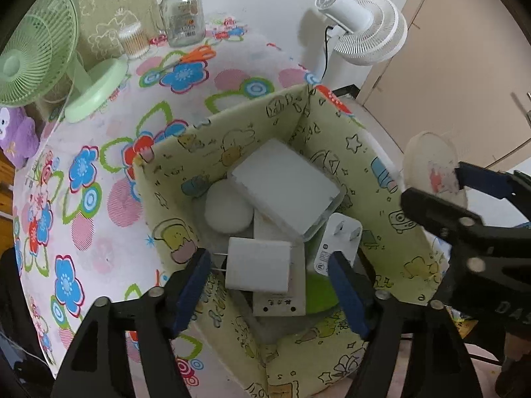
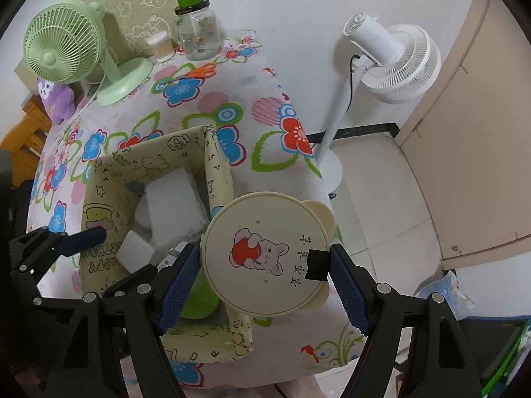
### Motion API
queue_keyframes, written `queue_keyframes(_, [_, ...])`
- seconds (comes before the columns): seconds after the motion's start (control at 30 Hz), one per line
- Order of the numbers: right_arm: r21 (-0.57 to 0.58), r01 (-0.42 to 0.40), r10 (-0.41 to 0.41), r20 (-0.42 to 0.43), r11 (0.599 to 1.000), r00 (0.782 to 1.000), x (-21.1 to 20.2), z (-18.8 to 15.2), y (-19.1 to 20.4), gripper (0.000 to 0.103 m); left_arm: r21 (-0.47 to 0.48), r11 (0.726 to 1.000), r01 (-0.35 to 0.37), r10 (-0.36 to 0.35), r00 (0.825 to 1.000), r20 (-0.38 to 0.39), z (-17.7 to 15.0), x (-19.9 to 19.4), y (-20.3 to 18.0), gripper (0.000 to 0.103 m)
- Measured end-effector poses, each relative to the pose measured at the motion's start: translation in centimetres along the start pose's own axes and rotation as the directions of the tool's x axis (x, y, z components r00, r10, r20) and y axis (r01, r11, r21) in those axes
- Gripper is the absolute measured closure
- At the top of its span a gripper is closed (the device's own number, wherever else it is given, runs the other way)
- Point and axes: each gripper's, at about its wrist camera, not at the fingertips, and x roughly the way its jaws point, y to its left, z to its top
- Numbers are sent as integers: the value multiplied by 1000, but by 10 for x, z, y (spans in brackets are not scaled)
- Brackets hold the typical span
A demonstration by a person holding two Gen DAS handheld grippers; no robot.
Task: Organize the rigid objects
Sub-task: 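Lower the white cube charger into the fabric box and open the left tool, then lower the round cream container into the fabric box and open the right tool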
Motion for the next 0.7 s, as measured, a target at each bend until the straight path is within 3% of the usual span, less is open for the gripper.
queue_keyframes(0.27, [-18,-19,20,37,1000,999,-10,7,15,24,-15,999,-31,32,997,65,-1,-30,16,16])
queue_keyframes(0.7, [-91,-63,65,25,994,998,-11,1,66,24,-86,994,-71,76,996,57,-32,-46,57,13])
